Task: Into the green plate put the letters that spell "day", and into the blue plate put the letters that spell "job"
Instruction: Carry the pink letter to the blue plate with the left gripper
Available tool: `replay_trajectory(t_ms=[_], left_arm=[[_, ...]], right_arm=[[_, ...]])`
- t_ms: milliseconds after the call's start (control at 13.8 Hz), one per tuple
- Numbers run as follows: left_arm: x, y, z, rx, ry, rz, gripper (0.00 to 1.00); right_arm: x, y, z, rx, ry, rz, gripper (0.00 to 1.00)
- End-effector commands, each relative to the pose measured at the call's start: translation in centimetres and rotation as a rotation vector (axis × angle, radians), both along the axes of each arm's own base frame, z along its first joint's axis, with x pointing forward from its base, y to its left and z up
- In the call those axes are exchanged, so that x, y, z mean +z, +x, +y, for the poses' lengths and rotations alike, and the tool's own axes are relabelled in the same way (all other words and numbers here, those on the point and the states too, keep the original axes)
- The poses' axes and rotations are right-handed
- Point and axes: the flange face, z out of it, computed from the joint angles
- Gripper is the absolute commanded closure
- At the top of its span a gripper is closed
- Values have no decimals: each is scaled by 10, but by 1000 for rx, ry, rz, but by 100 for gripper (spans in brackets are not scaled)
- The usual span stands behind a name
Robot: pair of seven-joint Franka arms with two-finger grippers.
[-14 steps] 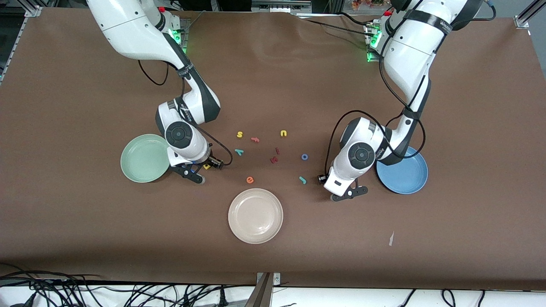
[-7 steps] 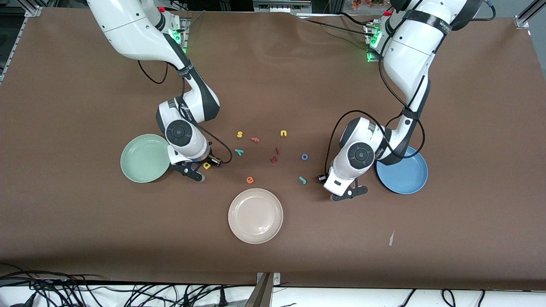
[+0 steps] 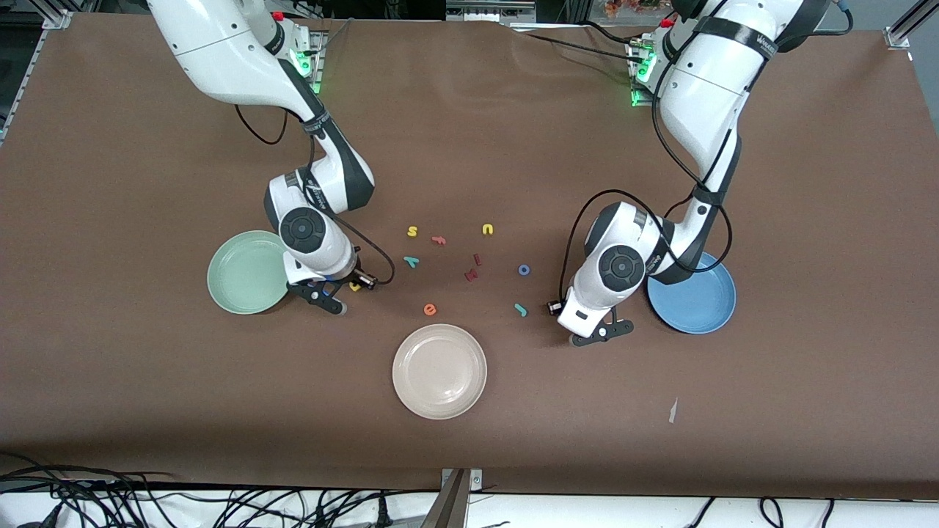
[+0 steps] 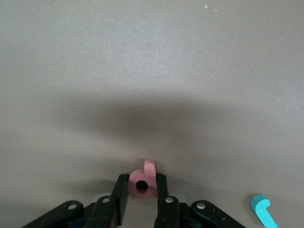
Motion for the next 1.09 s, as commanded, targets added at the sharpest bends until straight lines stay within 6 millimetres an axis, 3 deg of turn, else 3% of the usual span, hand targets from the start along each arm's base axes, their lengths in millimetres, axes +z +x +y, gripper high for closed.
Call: replay_trajectory(t_ms=[0,217,507,652,869,1014], left_arm=[[24,4,15,-58,38,30,82],[66,5,56,-197,62,86,82],[90,-15,114,-321,121,90,83],[100,-25,160,-389,107,105,83],[93,-50,211,-438,87,41,83],[72,-74,228,-434,80,-46,83]], right_arm=[[2,-1,-6,-14,-4,-27,60],[9,2,-4,-27,12,-38,60],[18,10,-15,-36,8,-56,60],[11,7,-19,-40,1,-46,59],[1,5,-20,-92,0,-43,59],[-1,4,-22,-135,-3,-39,59]])
